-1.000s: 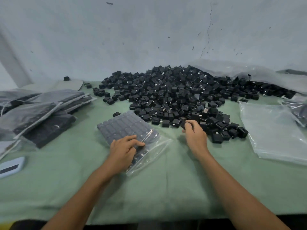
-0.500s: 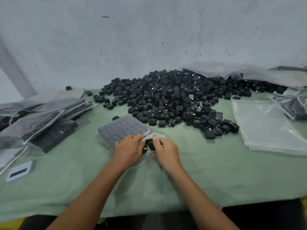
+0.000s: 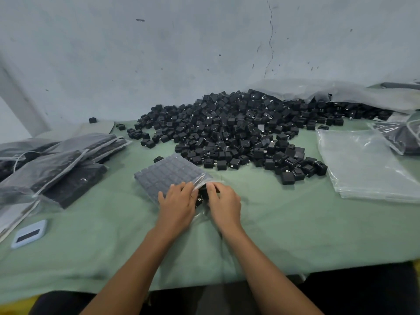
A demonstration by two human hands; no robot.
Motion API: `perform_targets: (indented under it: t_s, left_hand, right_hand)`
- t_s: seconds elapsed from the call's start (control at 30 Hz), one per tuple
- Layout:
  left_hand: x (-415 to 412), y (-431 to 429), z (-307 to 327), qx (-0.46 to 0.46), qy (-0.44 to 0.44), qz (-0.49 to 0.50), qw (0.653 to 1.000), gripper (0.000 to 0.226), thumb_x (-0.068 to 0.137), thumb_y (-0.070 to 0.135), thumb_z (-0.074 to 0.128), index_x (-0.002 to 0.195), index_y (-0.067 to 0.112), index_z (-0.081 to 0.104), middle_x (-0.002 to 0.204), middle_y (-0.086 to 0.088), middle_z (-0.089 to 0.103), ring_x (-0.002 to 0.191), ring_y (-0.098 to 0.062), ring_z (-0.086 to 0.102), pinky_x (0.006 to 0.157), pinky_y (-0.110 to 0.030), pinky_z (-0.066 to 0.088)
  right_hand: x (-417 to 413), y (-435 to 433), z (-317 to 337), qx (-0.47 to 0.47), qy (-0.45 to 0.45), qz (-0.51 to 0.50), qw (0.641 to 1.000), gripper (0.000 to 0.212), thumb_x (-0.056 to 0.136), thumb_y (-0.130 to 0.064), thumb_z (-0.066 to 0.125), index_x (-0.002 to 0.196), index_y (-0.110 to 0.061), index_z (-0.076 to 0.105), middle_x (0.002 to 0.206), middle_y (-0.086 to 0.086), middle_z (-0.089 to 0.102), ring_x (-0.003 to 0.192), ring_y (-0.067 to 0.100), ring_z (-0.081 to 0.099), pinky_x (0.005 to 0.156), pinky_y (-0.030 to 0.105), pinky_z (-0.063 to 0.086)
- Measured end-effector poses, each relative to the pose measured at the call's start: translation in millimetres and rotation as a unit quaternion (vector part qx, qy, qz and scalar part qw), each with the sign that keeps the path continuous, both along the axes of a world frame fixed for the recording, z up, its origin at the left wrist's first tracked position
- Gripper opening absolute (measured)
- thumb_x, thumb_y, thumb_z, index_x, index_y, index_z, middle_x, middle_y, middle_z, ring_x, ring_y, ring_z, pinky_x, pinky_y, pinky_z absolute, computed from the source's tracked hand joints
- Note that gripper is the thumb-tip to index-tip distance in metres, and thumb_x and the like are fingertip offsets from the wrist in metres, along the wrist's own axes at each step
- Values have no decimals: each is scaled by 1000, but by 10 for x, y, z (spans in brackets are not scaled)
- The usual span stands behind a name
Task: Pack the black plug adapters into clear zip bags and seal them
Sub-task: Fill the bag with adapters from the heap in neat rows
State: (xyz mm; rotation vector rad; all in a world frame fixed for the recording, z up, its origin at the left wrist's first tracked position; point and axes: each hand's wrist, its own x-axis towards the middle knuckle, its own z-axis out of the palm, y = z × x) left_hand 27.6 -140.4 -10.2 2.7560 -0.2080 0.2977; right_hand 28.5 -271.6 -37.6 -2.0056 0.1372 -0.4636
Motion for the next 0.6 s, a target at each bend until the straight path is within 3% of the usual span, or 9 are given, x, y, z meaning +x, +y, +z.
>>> perform_targets:
  t_s: [0.1,0.3,0.47,0.6]
  left_hand:
    - [-2,9,3,-7,-2,2,1000,27,106,37,29,97,21,50,105,6,54,110,-22,46,112,-60,21]
    - [-1,29,-6,-10,-7,-4,1000,27,106,37,31,96,20,50,104,8,54,108,-21,46,111,-60,22]
    - [-4,20,-12,-4,-8,-1,1000,27,107,36,30,100,20,51,109,7,54,113,-22,45,112,-60,20]
    - [-8,19,-42,19,8,6,1000,34,106,42,30,132,29,49,140,5,47,138,-25,34,116,-60,14]
  right_hand:
    - [-17,-6,22,24,24,21,999,19,90,-34,63,105,-24,71,99,-3,72,95,17,63,86,35,50]
    - [-33,24,11,34,43,18,998,22,94,-31,59,114,-23,62,107,-1,71,103,22,64,91,36,48]
    - [-24,9,29,33,55,43,997,20,90,-36,66,106,-24,63,105,-7,72,101,17,66,91,35,49]
    - [-40,2,43,18,48,48,997,11,90,-26,57,96,-24,66,96,-8,70,92,17,63,87,37,49]
